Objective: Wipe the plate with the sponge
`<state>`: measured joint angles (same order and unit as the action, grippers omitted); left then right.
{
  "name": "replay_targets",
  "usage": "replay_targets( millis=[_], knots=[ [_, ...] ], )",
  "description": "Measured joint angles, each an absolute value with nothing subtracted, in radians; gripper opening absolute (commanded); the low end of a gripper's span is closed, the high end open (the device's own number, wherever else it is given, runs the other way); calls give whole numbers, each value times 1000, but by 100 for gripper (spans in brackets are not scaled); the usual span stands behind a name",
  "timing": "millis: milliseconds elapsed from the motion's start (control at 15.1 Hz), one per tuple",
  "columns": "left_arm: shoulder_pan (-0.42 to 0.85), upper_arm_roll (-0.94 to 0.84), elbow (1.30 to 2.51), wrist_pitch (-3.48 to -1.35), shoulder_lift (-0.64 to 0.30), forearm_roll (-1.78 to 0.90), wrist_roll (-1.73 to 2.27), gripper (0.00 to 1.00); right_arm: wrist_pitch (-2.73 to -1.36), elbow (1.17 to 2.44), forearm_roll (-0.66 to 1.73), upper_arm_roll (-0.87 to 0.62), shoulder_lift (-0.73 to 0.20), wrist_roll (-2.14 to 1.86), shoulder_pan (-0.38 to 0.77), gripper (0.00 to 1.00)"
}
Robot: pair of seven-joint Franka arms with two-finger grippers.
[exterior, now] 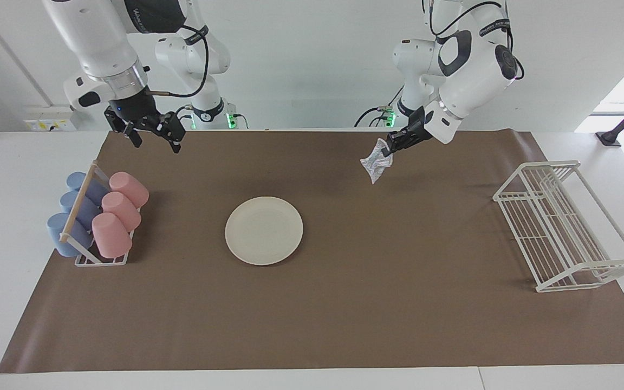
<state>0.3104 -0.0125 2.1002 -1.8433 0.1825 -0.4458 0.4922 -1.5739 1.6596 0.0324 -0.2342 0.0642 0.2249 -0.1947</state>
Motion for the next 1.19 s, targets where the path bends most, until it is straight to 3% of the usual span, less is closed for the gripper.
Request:
replay_targets(
  millis=[330,727,1190],
  knots=[
    [312,-14,1915,-1602,88,-119,537,0,-1565,1648,32,-206,48,98,-212,100],
    [389,-17,1768,-1353,-28,263,557,0,-1476,1625,33,29,29,19,-25,100],
    [428,-19,1749,-1280,-139,705,567,0,-1479,1624,33,88,29,7,27,100]
  ],
)
